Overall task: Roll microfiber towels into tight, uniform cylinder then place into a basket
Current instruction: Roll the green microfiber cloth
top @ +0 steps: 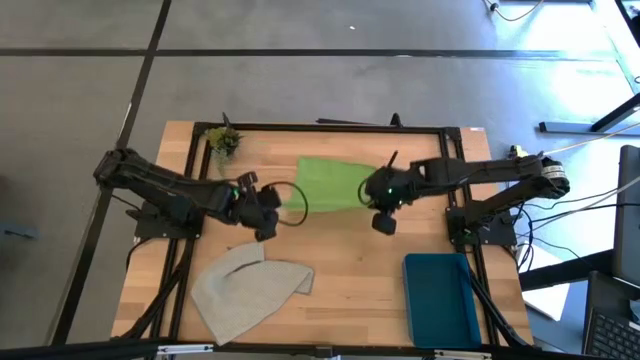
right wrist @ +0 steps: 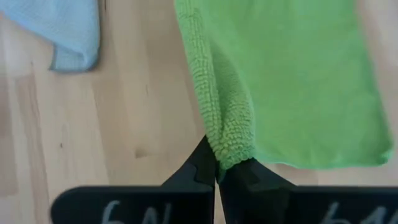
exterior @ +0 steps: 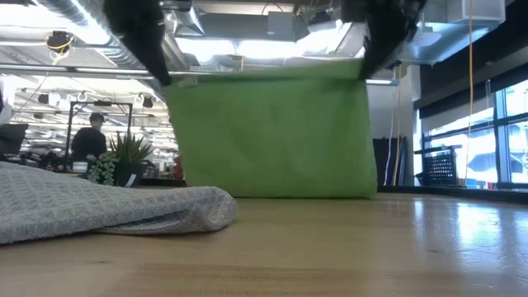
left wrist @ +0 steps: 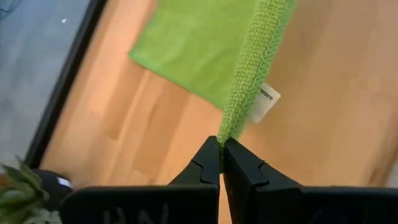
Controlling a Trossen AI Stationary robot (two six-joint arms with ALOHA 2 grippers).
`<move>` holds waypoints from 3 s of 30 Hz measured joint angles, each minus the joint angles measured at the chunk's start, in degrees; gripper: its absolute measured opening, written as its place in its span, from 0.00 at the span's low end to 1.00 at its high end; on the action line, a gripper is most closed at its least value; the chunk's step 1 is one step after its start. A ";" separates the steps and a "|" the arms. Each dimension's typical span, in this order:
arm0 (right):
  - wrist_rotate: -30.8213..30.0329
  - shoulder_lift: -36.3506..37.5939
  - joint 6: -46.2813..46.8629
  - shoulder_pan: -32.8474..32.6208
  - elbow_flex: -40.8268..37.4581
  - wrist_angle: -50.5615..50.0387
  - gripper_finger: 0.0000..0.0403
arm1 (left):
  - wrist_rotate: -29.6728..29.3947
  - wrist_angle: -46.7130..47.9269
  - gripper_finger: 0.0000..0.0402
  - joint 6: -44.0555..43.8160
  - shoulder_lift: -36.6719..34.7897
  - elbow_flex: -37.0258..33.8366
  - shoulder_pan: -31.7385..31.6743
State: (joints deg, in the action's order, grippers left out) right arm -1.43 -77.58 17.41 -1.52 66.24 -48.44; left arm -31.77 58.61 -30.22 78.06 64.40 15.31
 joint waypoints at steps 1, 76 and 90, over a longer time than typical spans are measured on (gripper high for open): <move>0.04 0.00 1.22 -0.85 -1.87 1.47 0.02 | 0.02 -0.45 0.00 -1.01 0.00 -0.58 0.87; -24.12 -0.04 3.09 11.51 -27.17 26.90 0.02 | 2.68 -55.54 0.00 24.74 12.41 -19.45 -27.13; -24.55 -0.07 1.83 14.16 -27.17 27.33 0.02 | 2.21 -63.31 0.00 26.50 17.81 -19.45 -30.20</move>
State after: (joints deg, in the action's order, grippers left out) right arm -25.98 -77.65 19.25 12.64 39.07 -21.10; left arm -29.56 -4.70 -3.73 95.87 44.95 -14.88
